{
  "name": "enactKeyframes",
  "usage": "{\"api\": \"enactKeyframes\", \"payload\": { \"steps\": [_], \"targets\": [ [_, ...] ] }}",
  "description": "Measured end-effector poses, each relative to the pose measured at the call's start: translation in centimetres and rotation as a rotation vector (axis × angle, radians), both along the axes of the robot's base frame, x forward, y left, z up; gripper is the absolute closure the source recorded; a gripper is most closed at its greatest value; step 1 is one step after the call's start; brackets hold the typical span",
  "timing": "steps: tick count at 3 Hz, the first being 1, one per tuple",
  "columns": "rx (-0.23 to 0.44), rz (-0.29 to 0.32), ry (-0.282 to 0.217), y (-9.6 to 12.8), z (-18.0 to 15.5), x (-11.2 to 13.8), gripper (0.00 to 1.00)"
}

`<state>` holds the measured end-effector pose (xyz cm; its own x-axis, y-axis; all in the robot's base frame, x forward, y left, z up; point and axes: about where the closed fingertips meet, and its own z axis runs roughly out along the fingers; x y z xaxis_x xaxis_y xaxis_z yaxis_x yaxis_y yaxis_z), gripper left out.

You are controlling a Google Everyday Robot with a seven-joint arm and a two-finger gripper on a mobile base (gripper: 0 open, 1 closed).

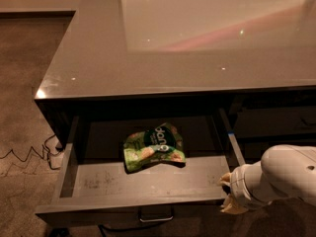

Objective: Open top drawer

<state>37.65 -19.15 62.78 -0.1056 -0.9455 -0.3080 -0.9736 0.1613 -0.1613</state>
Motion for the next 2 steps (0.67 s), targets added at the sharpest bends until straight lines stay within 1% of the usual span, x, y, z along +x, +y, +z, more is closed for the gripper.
{"api": "enactKeyframes", "payload": {
  "steps": [1, 2],
  "targets": [
    [0.0, 0.0, 0.0, 0.0, 0.0, 0.0, 0.16],
    [0.019, -0.041, -0.001, -1.1, -0.3, -1.2, 0.0]
  ]
}}
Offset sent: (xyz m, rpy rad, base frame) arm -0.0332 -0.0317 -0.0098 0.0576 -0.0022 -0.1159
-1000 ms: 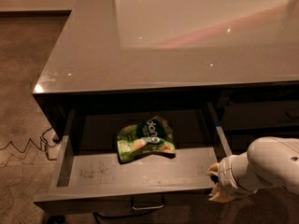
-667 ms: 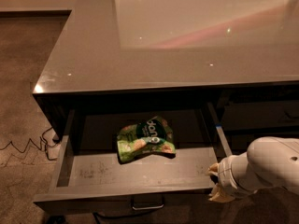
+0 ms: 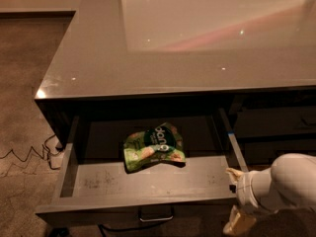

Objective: Open top drawer

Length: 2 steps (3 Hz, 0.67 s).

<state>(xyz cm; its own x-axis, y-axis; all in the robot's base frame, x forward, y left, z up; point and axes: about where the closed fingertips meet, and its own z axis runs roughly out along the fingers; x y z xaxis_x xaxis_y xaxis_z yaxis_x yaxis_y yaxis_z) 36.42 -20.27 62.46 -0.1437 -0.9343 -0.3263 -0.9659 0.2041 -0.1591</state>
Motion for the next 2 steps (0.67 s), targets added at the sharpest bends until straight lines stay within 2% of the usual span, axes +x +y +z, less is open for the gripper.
{"api": "enactKeyframes", "payload": {
  "steps": [1, 2],
  "targets": [
    [-0.004, -0.046, -0.02, -0.8, 0.3, -1.5, 0.0],
    [0.006, -0.026, -0.06, -0.3, 2.1, -0.7, 0.0]
  ]
}}
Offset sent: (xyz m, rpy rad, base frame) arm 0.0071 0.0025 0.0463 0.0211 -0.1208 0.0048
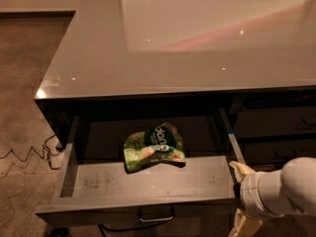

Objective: Open top drawer

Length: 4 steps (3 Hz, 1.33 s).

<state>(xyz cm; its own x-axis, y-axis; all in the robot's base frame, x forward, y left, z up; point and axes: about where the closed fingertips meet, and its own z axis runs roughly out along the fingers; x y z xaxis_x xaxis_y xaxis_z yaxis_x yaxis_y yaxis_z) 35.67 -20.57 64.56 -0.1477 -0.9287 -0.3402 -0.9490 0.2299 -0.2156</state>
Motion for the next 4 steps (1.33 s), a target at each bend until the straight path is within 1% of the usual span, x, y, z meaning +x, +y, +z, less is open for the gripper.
{"api": "enactKeyframes", "payload": {
  "steps": [1, 2, 3, 4],
  "targets": [
    [0.009, 0.048, -0.09, 1.1, 4.0, 1.8, 0.0],
    [0.074, 0.135, -0.152, 2.7, 7.9, 4.3, 0.0],
    [0.068, 0.151, -0.179, 2.7, 8.9, 4.9, 0.0],
    [0.068, 0.15, -0.177, 2.8, 8.9, 4.9, 0.0]
  ]
}}
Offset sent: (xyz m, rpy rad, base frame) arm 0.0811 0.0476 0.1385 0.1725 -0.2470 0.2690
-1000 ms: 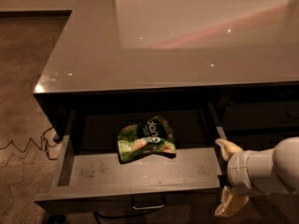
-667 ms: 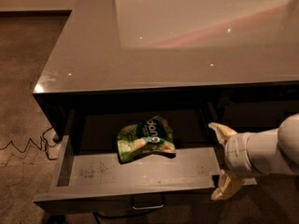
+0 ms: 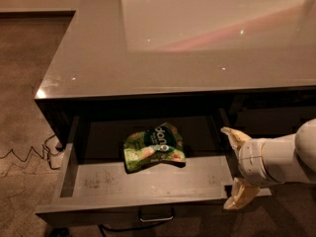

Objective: Open top drawer

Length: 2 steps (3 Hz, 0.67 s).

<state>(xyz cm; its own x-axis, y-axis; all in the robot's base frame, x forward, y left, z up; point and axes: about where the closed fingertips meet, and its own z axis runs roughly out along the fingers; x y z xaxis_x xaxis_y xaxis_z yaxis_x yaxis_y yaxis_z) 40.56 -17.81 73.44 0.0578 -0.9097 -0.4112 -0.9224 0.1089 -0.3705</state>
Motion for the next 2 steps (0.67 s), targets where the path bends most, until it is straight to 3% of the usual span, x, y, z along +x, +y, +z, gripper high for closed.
{"api": "enactKeyframes", "payload": {
  "steps": [1, 2],
  "targets": [
    [0.027, -0.04, -0.002, -0.8, 0.1, 0.0, 0.0],
    [-0.022, -0.071, -0.005, -0.8, -0.3, 1.2, 0.19]
  ]
}}
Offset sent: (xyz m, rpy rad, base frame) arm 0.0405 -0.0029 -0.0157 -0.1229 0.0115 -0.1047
